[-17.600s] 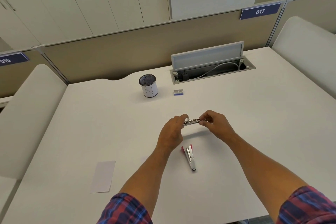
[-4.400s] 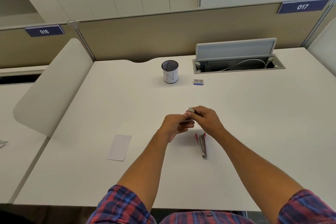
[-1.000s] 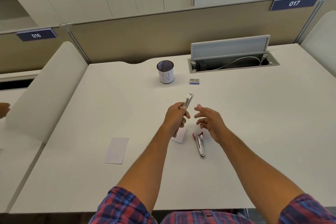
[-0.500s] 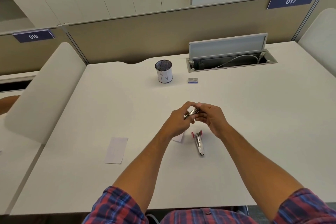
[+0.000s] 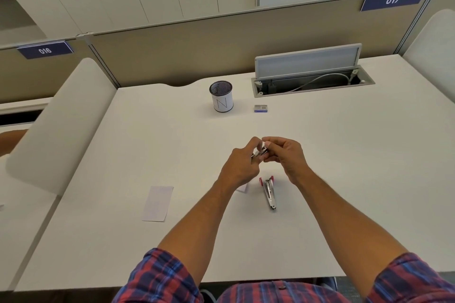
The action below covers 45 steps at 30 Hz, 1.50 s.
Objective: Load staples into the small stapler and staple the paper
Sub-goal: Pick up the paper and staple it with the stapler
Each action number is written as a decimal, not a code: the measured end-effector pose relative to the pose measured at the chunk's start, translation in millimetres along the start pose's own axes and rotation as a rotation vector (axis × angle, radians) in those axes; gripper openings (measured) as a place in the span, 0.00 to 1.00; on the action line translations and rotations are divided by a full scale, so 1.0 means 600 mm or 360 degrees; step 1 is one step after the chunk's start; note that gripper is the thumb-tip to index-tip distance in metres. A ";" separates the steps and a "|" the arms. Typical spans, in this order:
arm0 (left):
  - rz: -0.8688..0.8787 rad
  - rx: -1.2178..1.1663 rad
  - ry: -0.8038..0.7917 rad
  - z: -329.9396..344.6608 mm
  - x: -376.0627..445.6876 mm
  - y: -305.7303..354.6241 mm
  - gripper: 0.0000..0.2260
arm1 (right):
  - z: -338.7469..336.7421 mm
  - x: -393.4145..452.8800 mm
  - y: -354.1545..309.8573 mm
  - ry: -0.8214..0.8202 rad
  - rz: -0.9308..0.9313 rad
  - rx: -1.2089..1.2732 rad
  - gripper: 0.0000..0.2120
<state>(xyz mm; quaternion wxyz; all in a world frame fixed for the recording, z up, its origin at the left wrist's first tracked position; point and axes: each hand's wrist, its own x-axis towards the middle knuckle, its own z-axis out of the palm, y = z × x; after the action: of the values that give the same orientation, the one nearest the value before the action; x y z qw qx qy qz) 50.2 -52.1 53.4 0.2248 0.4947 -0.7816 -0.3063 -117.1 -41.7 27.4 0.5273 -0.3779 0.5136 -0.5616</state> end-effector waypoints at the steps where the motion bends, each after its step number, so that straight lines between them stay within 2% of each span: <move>1: -0.0006 -0.0013 0.0027 0.001 -0.002 0.001 0.08 | 0.000 0.001 0.000 0.0012 -0.0007 0.0003 0.09; 9: 0.0030 0.0018 0.0121 0.006 -0.013 -0.001 0.04 | -0.001 0.001 0.002 0.0033 0.0017 0.0035 0.09; 12: -0.0053 -0.0152 0.0128 0.008 -0.013 -0.004 0.04 | -0.007 -0.001 0.003 -0.0002 0.0040 0.0017 0.10; 15: -0.0093 -0.0237 0.0067 0.009 -0.009 -0.009 0.05 | -0.011 -0.003 0.007 -0.0014 0.0057 -0.0005 0.10; 18: -0.0065 -0.0146 -0.0065 0.005 -0.001 -0.008 0.04 | -0.014 -0.008 0.013 0.0001 0.0059 0.0002 0.10; 23: -0.0030 -0.0158 -0.0130 -0.010 0.006 -0.005 0.09 | -0.014 -0.013 0.011 0.0013 -0.0006 0.0035 0.10; 28: -0.0286 -0.0689 -0.0024 -0.021 0.000 0.000 0.16 | -0.014 -0.002 -0.006 0.0024 -0.0031 0.0073 0.10; 33: -0.0394 -0.0847 -0.0200 -0.029 0.005 -0.006 0.11 | -0.023 -0.001 -0.007 0.0000 -0.0042 0.0057 0.10; 38: -0.0522 -0.1070 -0.0343 -0.035 0.001 -0.006 0.13 | -0.020 -0.006 -0.007 -0.0041 -0.0057 0.0034 0.10; 41: -0.0612 -0.1148 -0.0404 -0.047 0.002 -0.013 0.14 | -0.025 -0.005 -0.008 0.0110 -0.0060 -0.0053 0.08; 45: -0.0649 -0.1361 -0.0264 -0.058 0.002 -0.026 0.14 | -0.039 -0.004 -0.005 0.0323 -0.0082 -0.0180 0.06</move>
<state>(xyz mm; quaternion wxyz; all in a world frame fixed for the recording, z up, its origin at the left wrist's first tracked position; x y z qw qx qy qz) 82.4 -67.0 66.9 0.2804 0.4752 -0.4878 -0.6765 -139.9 -35.7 26.5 0.4359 -0.3612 0.5852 -0.5805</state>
